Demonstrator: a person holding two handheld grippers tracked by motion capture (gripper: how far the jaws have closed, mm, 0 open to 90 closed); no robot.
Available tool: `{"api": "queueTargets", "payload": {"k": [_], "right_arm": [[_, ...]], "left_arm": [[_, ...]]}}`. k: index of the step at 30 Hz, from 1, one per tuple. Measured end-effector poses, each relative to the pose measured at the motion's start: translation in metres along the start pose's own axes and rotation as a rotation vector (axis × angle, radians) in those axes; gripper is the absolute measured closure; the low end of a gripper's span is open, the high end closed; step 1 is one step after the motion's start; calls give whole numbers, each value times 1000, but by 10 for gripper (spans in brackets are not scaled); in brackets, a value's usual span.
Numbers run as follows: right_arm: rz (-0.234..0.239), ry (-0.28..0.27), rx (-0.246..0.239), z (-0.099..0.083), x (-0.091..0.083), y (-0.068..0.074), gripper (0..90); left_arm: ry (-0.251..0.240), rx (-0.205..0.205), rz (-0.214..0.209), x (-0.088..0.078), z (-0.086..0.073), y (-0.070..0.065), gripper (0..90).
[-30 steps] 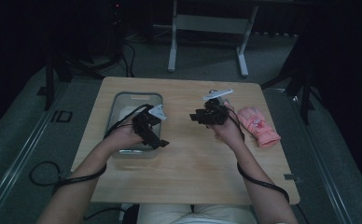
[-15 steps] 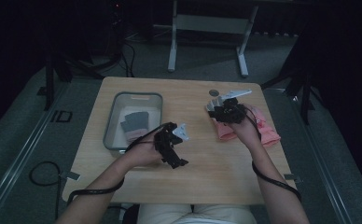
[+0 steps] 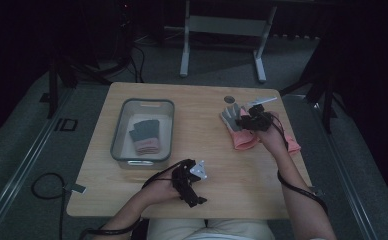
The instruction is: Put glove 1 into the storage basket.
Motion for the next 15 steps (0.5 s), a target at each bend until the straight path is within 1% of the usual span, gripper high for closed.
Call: {"api": "queueTargets", "payload": {"k": [1,2,3,4,5,6,7,8,9,10,12,14,15], "right_arm": [[-4,4,3,0,3,-2,615],[-15,8,2,0,5,-4,614],[-37,14,-11,0,8,-5,613],[-50,25,-17,0,11,-7,610],[-57,27,-17,0,14,-8,608],[-70,25,-22,0,16,-10,612],[-80,32,-27,0,19,-12,613],[-79,35,-22,0,22,-14,613],[-80,34,-14,0,24,-15,614],[-82,42,-15,0,27,-15,615],[-89,54,-16,0,33,-17,614],[-97,60,-17,0,39,-18,612],[-95,64,-8,0,42,-19,609]], "left_arm": [[-11,-10,-13,2,-1,0,10],[-16,-15,-13,3,-3,-1,10],[-15,-15,-2,4,-6,-2,10],[-13,-16,0,5,-9,-2,11],[-13,-26,-4,4,-12,-3,10],[-17,-32,11,3,-15,-3,10],[-24,-29,31,3,-18,-4,11],[-26,-25,41,3,-20,-5,11],[-41,-11,59,3,-24,-7,11],[-57,-12,63,4,-26,-9,11],[-76,-25,37,4,-30,-12,10],[-69,-18,34,2,-32,-15,11],[-71,-21,27,2,-33,-16,11]]}}
Point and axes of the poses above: each handheld gripper's, and its own axes: x roughly forward along the jaws, z roughly out of its top, y roughly to its left, the point moved 2 cm from there along x, roughly forward along the jaws, and after that the axes turned 2 degrees about -z, right-handed, at the moved point
